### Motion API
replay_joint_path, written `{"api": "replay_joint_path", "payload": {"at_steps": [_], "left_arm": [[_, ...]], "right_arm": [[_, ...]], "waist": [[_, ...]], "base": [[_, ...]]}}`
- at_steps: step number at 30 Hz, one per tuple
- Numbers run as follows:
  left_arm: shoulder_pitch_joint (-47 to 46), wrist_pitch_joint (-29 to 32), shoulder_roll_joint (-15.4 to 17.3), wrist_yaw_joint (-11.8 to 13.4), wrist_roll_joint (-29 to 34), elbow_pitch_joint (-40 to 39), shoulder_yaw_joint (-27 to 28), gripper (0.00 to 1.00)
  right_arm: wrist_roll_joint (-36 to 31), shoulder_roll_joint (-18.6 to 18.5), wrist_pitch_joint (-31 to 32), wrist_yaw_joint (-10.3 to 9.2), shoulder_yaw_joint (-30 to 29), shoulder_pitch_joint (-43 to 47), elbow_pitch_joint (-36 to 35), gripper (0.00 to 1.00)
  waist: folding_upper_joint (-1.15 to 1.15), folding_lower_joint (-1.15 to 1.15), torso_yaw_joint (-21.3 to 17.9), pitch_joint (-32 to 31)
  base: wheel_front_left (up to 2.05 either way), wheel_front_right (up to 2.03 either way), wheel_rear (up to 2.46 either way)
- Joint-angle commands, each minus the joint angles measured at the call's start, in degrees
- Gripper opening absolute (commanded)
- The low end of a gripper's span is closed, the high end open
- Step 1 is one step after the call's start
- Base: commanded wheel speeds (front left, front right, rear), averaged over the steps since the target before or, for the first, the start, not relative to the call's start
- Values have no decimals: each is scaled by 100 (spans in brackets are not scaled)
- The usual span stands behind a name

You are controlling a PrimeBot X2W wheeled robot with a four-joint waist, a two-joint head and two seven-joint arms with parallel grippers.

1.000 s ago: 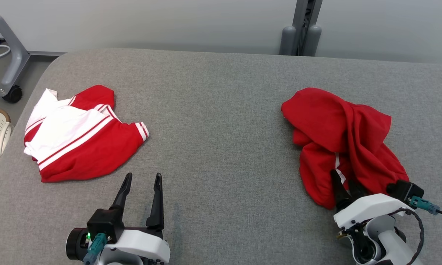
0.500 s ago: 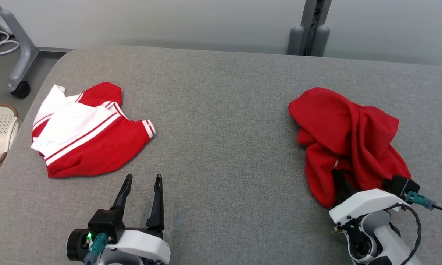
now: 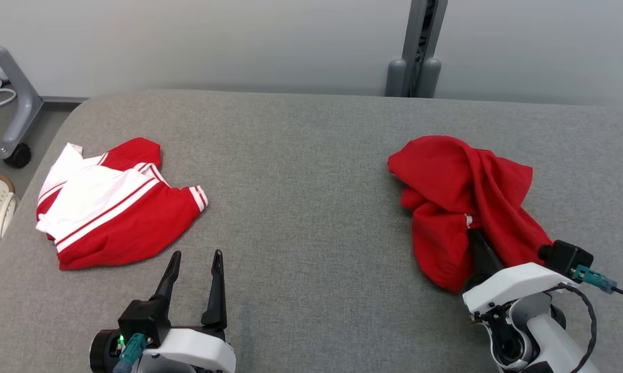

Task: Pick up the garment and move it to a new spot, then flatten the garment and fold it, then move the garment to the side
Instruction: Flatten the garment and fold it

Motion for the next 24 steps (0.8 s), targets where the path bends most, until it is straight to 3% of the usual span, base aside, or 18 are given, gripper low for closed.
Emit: {"api": "replay_joint_path", "payload": {"at_steps": [1,14,24], "left_arm": [[57,-9,23,25,-23,0,29,100],[202,-9,24,29,-110,-12,16,100],[177,-9,23,56,-206,-28,-17,100]], "right_arm": [[-54,-63,-51,1,42,55,-162,0],[-560,-306,225,2,169,93,-1641,0],[-1020,-441,806,1,377,-328,-3176,0]], "waist": [[0,0,-112,-133],[0,0,-401,-531],[0,0,-455,-628]], "base": [[0,0,0],[0,0,0],[0,0,0]]}}
